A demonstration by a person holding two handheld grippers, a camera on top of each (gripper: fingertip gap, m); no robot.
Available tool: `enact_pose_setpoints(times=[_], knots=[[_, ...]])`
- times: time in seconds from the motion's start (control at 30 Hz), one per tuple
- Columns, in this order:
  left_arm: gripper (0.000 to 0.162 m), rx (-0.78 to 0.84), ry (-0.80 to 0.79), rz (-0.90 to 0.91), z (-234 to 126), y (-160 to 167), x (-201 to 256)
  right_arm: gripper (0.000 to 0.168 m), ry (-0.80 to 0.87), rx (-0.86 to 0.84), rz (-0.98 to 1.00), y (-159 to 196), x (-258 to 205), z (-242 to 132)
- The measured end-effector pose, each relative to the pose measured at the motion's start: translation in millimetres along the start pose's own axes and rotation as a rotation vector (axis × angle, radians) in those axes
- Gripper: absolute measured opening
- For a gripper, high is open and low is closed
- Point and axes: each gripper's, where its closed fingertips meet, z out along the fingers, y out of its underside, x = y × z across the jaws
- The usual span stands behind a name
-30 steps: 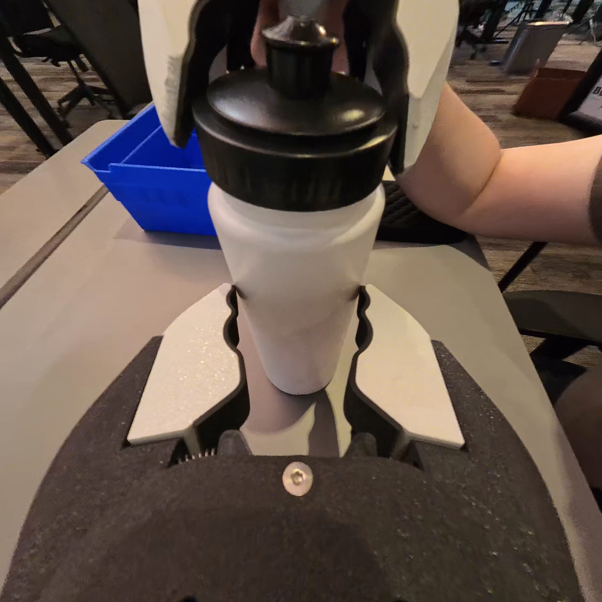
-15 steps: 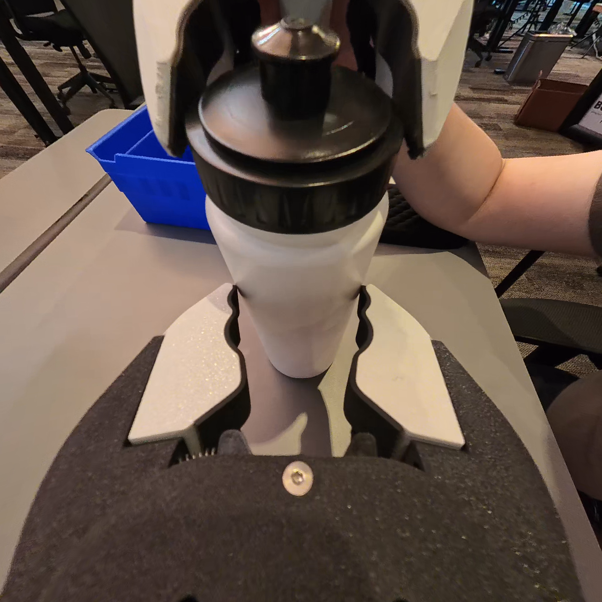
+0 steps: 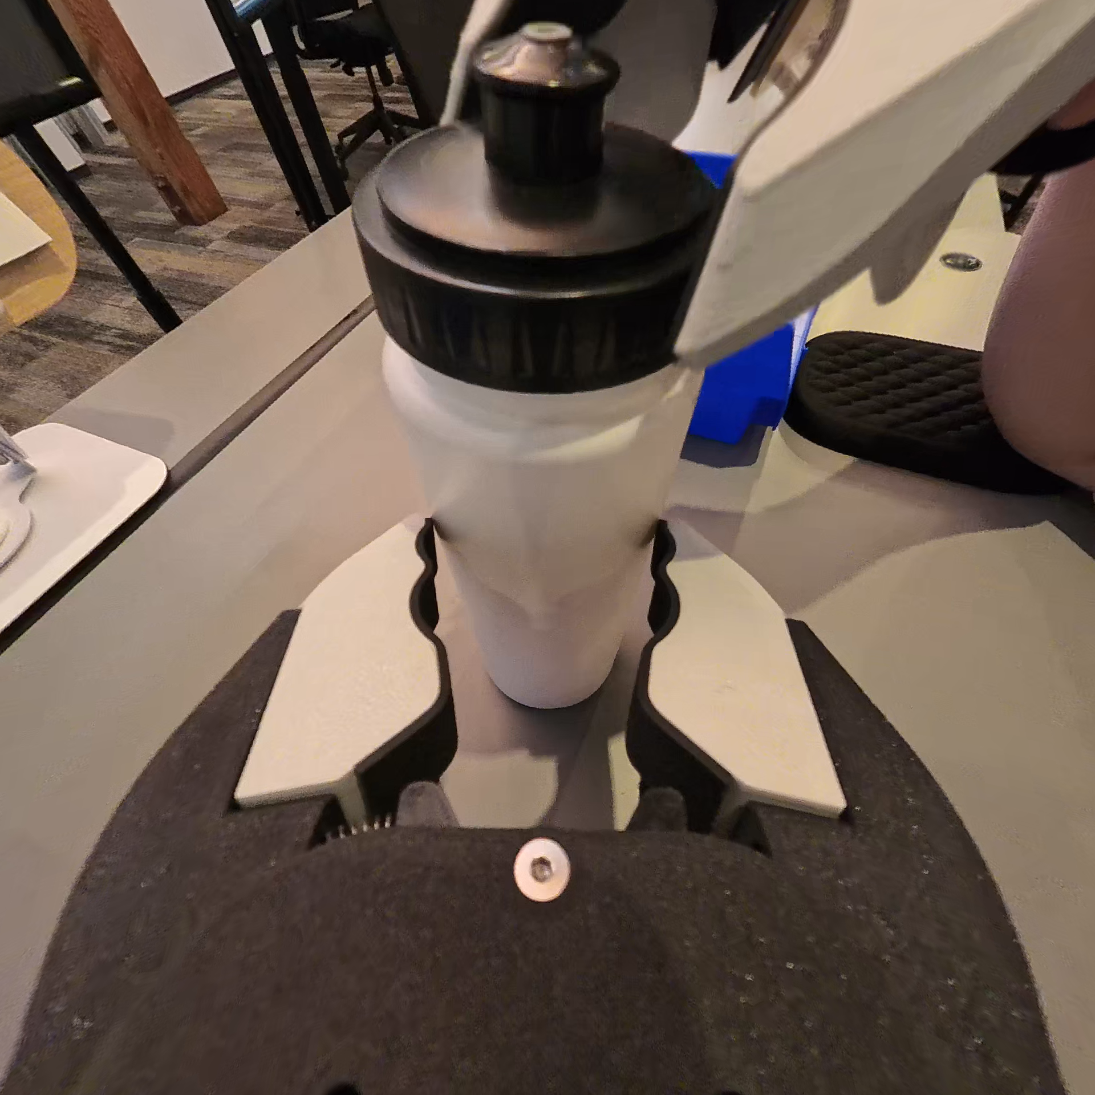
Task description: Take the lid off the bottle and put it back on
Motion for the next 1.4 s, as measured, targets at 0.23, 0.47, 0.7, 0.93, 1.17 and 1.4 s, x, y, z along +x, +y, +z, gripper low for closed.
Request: enact_pose_setpoints(times=[0.23, 0.47, 0.7, 0.93, 1.17, 1.4], knots=[[0.070, -0.008, 0.060, 0.044, -1.2, -0.2, 7.5, 0.073, -0.121, -0.034, -0.134, 5.0, -10.8, -1.6], [0.070, 0.009, 0.311, 0.233, -6.1, -1.4, 53.1, 0.072, -0.627, 0.126, -0.430, 21.7, -52.0, -37.5], [0.070, 0.014, 0.396, 0.192, -7.5, -0.9, 66.3, 0.072, -0.805, 0.202, -0.335, 21.6, -55.0, -41.8], [0.069, -0.015, 0.121, 0.044, -1.6, 0.4, 11.1, 0.083, -0.354, 0.193, -0.190, -12.8, -19.9, -10.1], [0.069, -0.029, 0.057, 0.001, -2.6, 2.2, -0.3, 0.074, -0.005, 0.037, -0.132, -6.4, -1.8, 8.4], [0.069, -0.025, 0.218, 0.075, -4.0, 1.1, 25.3, 0.074, -0.282, 0.039, -0.314, 5.1, -24.0, -11.3]])
